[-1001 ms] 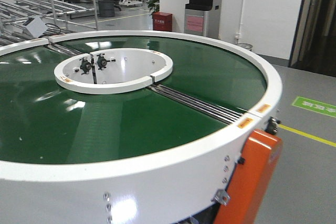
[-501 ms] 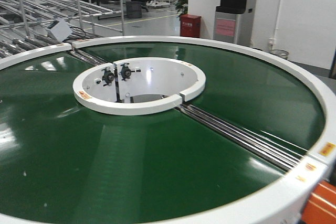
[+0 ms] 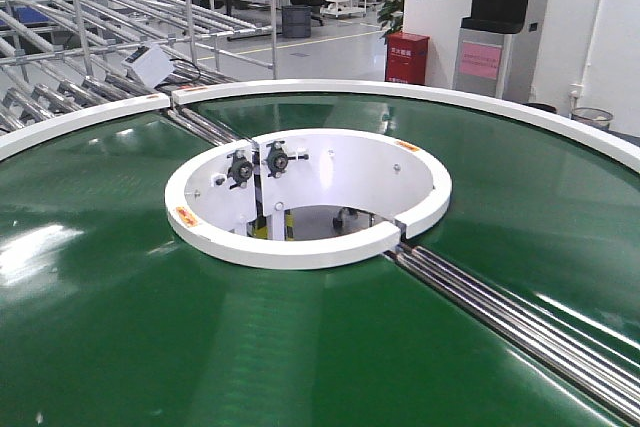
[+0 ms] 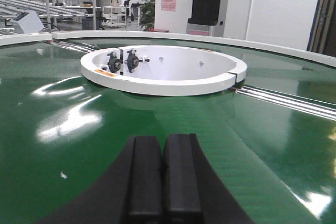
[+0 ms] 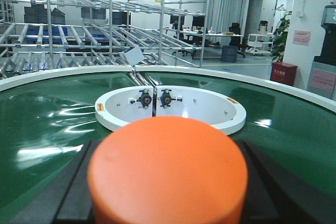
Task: Grab orange capacitor from left shelf to right conveyor
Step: 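Position the base beside the conveyor belt, capacitor held in right gripper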
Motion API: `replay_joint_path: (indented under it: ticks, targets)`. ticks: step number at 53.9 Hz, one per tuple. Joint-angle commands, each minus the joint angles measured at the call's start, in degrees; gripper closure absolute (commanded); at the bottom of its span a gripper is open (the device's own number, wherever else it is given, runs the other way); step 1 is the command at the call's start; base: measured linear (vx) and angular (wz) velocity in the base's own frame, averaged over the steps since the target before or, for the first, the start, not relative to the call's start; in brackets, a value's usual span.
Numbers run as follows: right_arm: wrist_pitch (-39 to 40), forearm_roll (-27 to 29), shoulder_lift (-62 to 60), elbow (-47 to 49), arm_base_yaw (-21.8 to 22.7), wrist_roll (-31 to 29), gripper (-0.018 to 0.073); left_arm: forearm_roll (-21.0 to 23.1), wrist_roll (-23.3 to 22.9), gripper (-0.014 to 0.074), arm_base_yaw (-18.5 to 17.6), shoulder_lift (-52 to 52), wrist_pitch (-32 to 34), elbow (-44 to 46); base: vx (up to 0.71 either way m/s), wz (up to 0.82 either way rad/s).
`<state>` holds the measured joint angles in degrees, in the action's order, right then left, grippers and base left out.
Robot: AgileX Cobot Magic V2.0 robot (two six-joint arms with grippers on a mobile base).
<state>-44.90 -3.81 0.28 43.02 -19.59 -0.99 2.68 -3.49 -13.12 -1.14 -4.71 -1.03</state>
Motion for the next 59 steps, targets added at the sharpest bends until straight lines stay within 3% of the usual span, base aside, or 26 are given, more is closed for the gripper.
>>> replay_joint_path:
  ticks: [1, 49, 59]
  targets:
    - [4.81, -0.55, 1.26, 1.30, 0.08, 0.01, 0.0567, 0.27, -0.32, 0.0603, -0.42, -0.27, 4.71, 1.71, 0.25, 0.08]
    - [4.87, -0.40, 1.31, 1.30, 0.08, 0.01, 0.0567, 0.27, -0.32, 0.0603, -0.42, -0.27, 4.71, 1.71, 0.06, 0.00]
    - [7.88, -0.53, 1.31, 1.30, 0.08, 0.01, 0.0567, 0.27, -0.32, 0.0603, -0.42, -0.27, 4.71, 1.71, 0.00, 0.00]
